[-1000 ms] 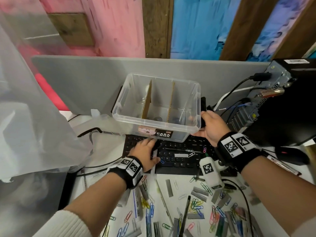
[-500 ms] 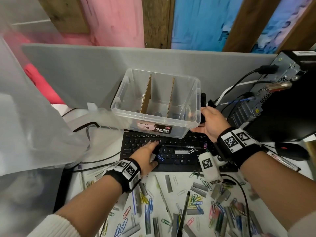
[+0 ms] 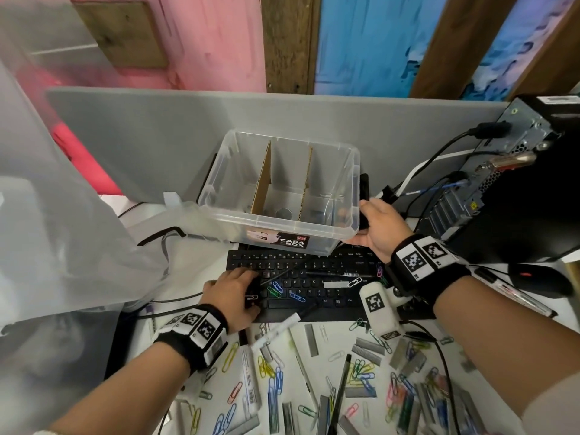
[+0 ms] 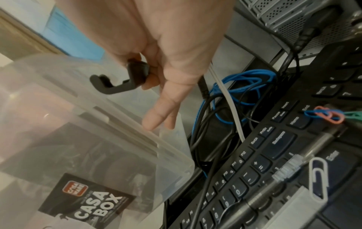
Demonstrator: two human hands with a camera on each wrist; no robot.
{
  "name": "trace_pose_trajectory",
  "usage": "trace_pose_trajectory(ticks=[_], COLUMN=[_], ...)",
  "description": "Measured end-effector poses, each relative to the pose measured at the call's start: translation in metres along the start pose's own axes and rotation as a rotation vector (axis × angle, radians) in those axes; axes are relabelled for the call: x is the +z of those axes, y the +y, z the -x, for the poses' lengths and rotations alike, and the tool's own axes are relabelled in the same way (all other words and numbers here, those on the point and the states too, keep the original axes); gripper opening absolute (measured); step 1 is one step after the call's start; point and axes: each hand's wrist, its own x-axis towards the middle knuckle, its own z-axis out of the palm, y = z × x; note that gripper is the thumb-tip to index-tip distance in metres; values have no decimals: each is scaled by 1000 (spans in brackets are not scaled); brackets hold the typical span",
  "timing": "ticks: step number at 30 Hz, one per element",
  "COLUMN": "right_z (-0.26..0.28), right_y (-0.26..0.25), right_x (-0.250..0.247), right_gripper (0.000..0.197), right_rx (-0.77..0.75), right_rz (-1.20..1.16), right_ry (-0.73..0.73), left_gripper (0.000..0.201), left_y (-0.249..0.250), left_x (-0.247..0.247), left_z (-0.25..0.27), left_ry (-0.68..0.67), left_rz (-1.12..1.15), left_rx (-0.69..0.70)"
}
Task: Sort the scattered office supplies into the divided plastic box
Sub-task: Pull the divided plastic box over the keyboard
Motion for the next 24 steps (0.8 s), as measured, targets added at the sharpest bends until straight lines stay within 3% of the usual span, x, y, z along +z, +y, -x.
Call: trace_pose_trajectory(ticks=[3,10,15,19,24], right_z=[-6,-25,-34,-36,-32], right_y=[6,14,19,24,26], right_x=[11,25,30,33,34], right_gripper=[30,33,32,31,14], right_rx=[2,9,70,106,152], right_rz=[31,173,228,247,212], right_ry=[-21,-65,-69,-66,-65], left_gripper=[75,31,22,27,42], left_y=[-2,-17,-20,-17,-16], left_x=[3,-9,-18,-17,-2], left_z=[0,-4,-6,-4,-5], left_ry=[23,322,424,331,80], left_rz=[13,304,447,469,225], left_rx=[8,-135,-202,-189,-119])
